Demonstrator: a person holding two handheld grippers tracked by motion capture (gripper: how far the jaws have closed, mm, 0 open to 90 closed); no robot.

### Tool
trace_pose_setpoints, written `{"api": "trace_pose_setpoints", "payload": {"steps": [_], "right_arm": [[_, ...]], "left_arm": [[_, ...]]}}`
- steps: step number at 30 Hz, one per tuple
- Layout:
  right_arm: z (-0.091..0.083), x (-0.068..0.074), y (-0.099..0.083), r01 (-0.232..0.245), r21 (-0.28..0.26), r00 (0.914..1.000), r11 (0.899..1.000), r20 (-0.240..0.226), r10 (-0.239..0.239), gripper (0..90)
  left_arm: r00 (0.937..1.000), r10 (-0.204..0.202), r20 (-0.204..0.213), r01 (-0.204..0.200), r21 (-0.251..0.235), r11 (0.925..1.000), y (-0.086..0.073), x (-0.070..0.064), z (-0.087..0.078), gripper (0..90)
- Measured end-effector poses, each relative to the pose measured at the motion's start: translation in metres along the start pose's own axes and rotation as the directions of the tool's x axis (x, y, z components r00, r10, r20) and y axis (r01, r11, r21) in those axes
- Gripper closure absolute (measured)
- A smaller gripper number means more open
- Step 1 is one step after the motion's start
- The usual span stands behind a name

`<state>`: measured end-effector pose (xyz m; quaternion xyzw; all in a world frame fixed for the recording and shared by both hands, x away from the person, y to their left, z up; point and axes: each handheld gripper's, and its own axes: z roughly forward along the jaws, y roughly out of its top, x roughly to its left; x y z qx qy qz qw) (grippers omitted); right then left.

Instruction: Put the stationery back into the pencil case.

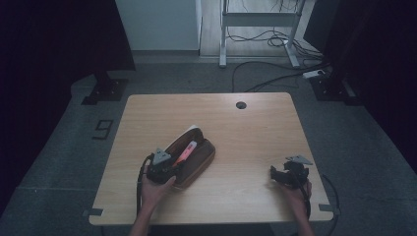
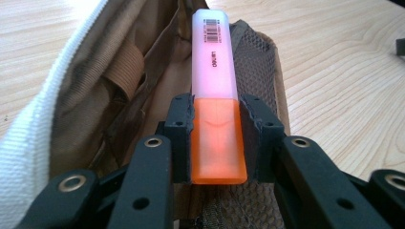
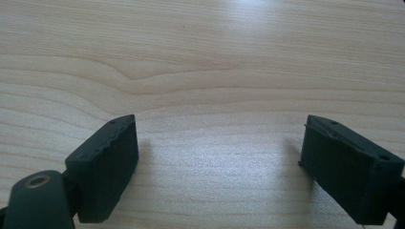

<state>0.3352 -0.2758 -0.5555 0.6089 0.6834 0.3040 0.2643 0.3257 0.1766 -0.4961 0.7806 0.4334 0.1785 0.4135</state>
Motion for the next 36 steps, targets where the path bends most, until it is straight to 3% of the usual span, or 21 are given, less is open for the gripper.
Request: {"api": "trace_pose_setpoints", "payload": {"steps": [8,10,13,18,29,36], "right_arm": [[0.000,0.000,0.000,0.000,0.000,1.0000,1.000,0.000,0.000,12.2],[0.000,0.000,0.000,0.000,0.000,1.0000,1.000,0.000,0.000,12.2],[0.000,0.000,0.000,0.000,0.000,1.0000,1.000,0.000,0.000,12.3],[0.000,0.000,0.000,0.000,0.000,1.0000,1.000,0.000,0.000,12.3],[0.000,0.000,0.000,0.000,0.000,1.0000,1.000,0.000,0.000,12.3],[0.000,0.000,0.000,0.000,0.000,1.0000,1.000,0.000,0.000,12.3]], "left_arm": [[0.9993,0.019,-0.031,-0.019,0.012,0.9998,-0.003,-0.001,0.004,67.1],[0.9979,0.032,-0.057,-0.032,0.002,0.9995,-0.004,-0.002,0.003,66.1],[0.9968,0.029,-0.074,-0.030,-0.004,0.9995,-0.004,-0.003,0.003,58.3],[0.9967,0.028,-0.077,-0.029,-0.019,0.9994,-0.005,-0.003,0.001,53.2],[0.9979,0.023,-0.060,-0.028,-0.081,0.9963,-0.003,-0.006,-0.013,47.5],[0.9998,0.020,-0.009,-0.021,-0.114,0.9932,-0.001,-0.010,-0.022,45.8]]}}
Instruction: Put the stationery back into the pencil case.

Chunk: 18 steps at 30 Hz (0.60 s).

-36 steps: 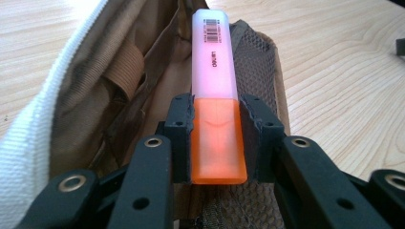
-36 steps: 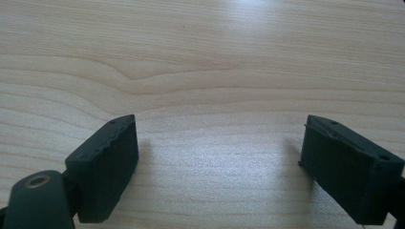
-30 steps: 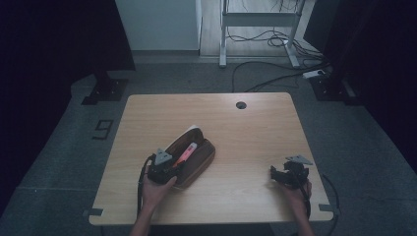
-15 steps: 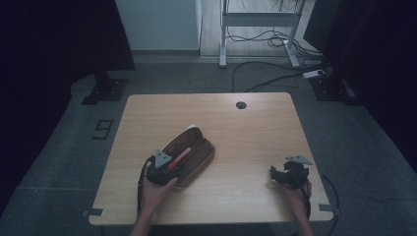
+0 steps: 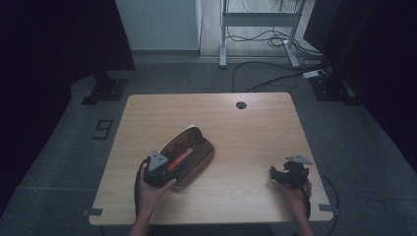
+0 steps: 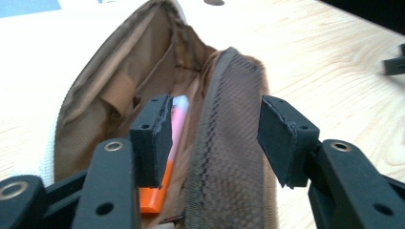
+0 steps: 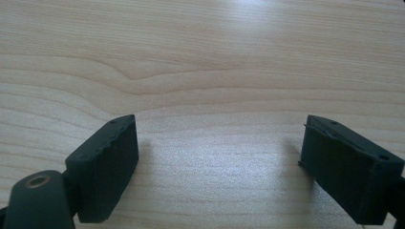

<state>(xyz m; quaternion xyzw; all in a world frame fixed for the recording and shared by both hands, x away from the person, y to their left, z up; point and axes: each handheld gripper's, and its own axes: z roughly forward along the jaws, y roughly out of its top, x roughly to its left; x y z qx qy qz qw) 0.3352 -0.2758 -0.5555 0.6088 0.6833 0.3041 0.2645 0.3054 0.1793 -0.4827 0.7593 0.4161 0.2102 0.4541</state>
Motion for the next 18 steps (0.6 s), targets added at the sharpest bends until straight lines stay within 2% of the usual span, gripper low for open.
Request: {"api": "trace_pose_setpoints", "payload": {"steps": [6,12,13,18], "right_arm": [[0.000,0.000,0.000,0.002,0.000,1.0000,1.000,0.000,-0.002,12.3],[0.000,0.000,0.000,0.001,0.000,1.0000,1.000,0.000,-0.001,12.3],[0.000,0.000,0.000,0.001,0.000,1.0000,1.000,0.000,-0.001,12.3],[0.000,0.000,0.000,0.002,-0.001,1.0000,1.000,0.000,-0.002,12.3]], "left_arm": [[0.9984,-0.005,0.056,0.005,-0.002,1.0000,0.000,-0.005,-0.004,42.6],[0.9968,-0.002,0.080,0.002,0.000,1.0000,-0.004,-0.007,-0.009,40.0],[0.9961,0.000,0.089,-0.002,0.014,0.9999,-0.006,-0.006,-0.011,39.2],[0.9958,-0.012,0.091,0.010,0.020,0.9997,-0.012,-0.005,-0.018,36.5]]}}
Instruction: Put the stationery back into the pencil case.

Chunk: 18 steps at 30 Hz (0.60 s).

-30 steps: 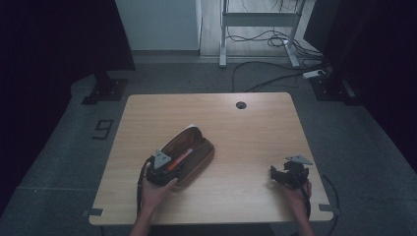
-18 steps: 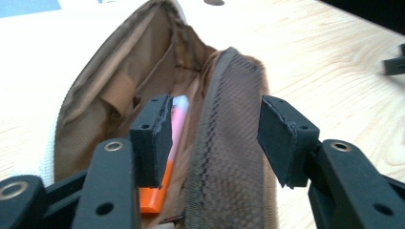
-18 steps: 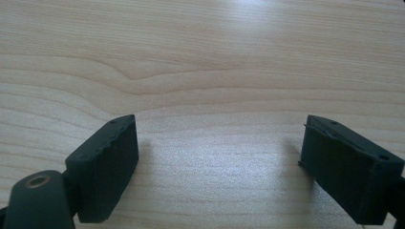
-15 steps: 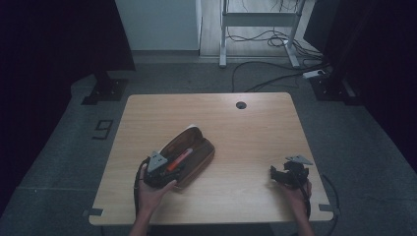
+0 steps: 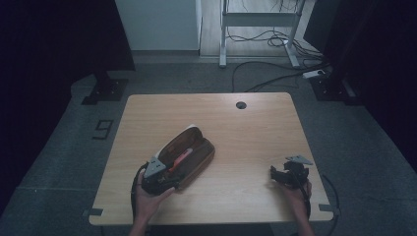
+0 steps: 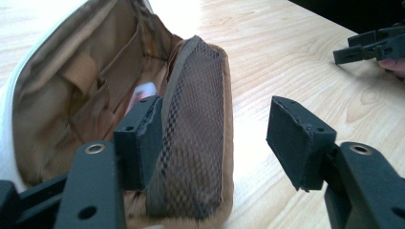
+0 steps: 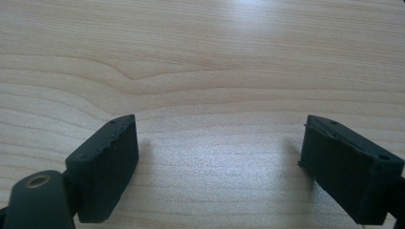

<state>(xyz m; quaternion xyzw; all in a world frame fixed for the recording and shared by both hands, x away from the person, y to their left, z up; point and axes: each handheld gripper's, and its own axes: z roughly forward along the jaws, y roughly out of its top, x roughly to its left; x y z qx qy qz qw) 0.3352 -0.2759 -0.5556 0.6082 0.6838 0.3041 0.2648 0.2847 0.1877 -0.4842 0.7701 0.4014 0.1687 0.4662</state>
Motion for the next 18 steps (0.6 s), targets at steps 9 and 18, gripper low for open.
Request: {"api": "trace_pose_setpoints", "payload": {"steps": [9,18], "right_arm": [[0.000,0.000,0.000,0.000,0.000,1.0000,1.000,-0.001,0.000,12.4],[0.000,0.000,0.000,-0.001,0.000,1.0000,1.000,-0.001,0.001,12.5]], "left_arm": [[0.9987,-0.027,-0.044,0.026,-0.005,0.9996,-0.017,0.008,-0.023,35.3],[0.9924,-0.020,-0.122,0.026,0.043,0.9987,-0.044,0.023,-0.038,35.2]]}}
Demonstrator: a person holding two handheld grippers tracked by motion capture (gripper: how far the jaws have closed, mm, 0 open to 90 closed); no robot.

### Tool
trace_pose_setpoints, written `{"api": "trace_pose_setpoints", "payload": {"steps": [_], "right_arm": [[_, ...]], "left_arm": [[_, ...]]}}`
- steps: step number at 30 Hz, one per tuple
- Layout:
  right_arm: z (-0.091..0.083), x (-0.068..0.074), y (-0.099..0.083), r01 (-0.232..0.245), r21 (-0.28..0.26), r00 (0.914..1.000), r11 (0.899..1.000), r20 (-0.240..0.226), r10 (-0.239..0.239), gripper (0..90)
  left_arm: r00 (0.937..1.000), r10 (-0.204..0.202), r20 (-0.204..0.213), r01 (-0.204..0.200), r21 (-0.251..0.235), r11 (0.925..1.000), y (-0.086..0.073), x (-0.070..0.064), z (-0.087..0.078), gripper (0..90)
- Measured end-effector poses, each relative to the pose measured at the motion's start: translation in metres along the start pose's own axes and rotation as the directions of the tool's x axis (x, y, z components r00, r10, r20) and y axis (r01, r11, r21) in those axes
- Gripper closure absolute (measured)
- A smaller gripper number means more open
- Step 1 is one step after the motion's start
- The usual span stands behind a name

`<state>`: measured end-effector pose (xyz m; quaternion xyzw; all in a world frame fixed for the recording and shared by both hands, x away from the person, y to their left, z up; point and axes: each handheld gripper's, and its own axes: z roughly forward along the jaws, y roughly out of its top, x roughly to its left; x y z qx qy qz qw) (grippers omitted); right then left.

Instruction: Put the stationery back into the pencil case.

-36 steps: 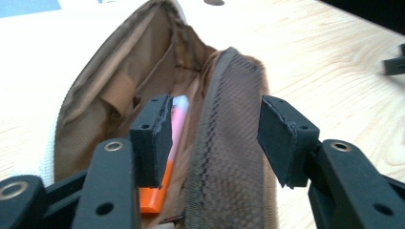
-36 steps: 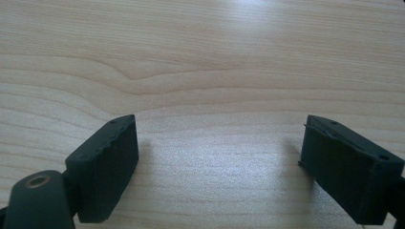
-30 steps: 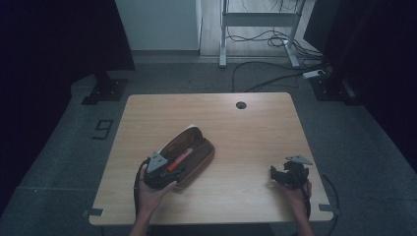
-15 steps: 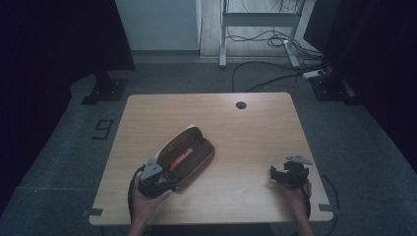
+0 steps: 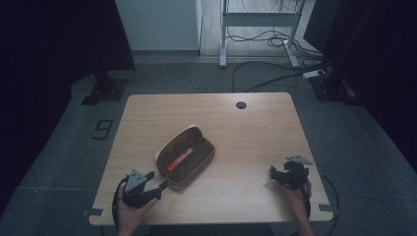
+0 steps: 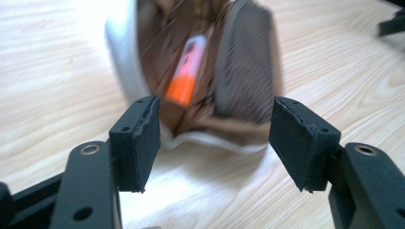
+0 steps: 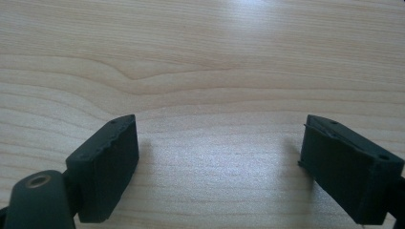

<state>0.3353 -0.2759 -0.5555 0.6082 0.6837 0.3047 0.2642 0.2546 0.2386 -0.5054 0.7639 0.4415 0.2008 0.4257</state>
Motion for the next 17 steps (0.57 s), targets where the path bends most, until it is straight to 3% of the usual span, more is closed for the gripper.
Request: {"api": "trace_pose_setpoints", "payload": {"steps": [5,17], "right_arm": [[0.000,0.000,0.000,-0.001,0.001,1.0000,1.000,0.000,0.001,12.6],[0.000,0.001,0.000,-0.003,0.000,1.0000,1.000,0.002,0.003,12.7]], "left_arm": [[0.9997,-0.003,-0.022,0.004,0.024,0.9997,-0.015,0.008,0.000,35.5],[0.9996,0.003,-0.029,-0.002,0.031,0.9995,-0.017,0.011,0.004,35.9]]}}
